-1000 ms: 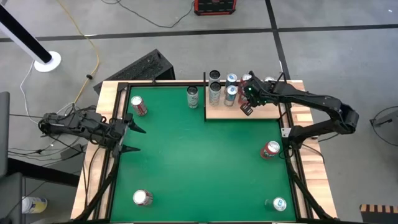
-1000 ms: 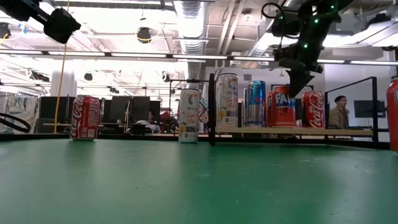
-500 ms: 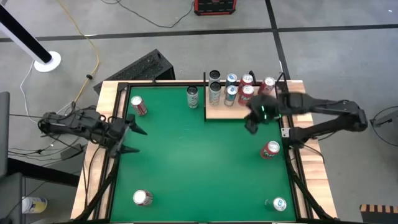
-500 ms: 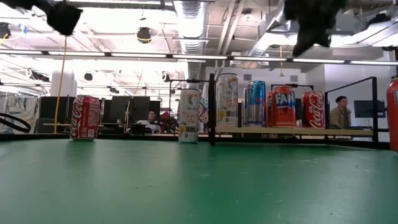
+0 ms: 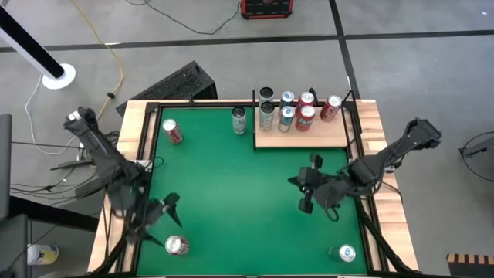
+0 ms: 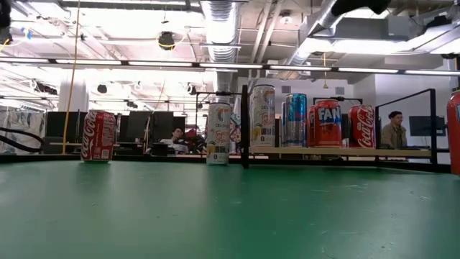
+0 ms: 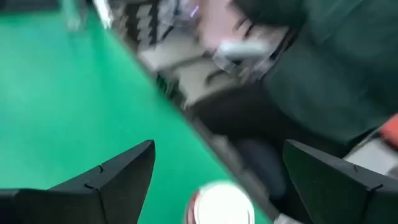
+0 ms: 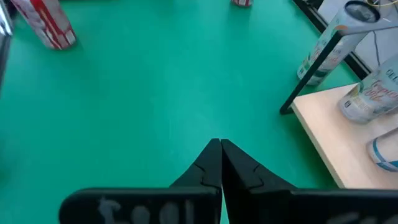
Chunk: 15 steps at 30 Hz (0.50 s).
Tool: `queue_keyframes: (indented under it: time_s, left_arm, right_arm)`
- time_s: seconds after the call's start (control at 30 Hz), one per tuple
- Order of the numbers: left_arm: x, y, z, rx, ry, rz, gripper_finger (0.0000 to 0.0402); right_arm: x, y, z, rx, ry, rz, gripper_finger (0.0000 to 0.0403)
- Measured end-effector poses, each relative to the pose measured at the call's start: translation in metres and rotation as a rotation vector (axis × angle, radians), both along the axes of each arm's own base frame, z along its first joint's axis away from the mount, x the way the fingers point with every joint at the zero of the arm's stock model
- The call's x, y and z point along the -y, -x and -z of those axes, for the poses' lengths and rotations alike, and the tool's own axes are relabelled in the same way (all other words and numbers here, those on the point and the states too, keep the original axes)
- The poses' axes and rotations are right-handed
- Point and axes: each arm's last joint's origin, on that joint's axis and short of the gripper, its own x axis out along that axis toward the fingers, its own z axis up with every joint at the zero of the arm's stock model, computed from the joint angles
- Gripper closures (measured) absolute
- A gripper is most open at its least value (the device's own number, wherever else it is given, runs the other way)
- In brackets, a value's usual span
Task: Sort soda cans
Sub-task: Put the bottom red soda can on the shelf align with the other red soda can
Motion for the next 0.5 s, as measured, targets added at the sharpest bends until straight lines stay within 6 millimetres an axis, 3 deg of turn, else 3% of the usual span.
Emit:
queue_keyframes:
  time_s: [0.23,0.5]
  left_arm:
    - [0.039,0.01,0.019,-0.106,-0.165,-0.108,0.0067]
    - [0.053,0.008,0.042,-0.198,-0.246,-0.14,0.0067]
  right_arm:
    - [-0.005,-0.015,0.019,-0.06,0.029,0.029,0.0378]
    - [0.004,-0.023,0.021,-0.063,0.03,0.07,0.0377]
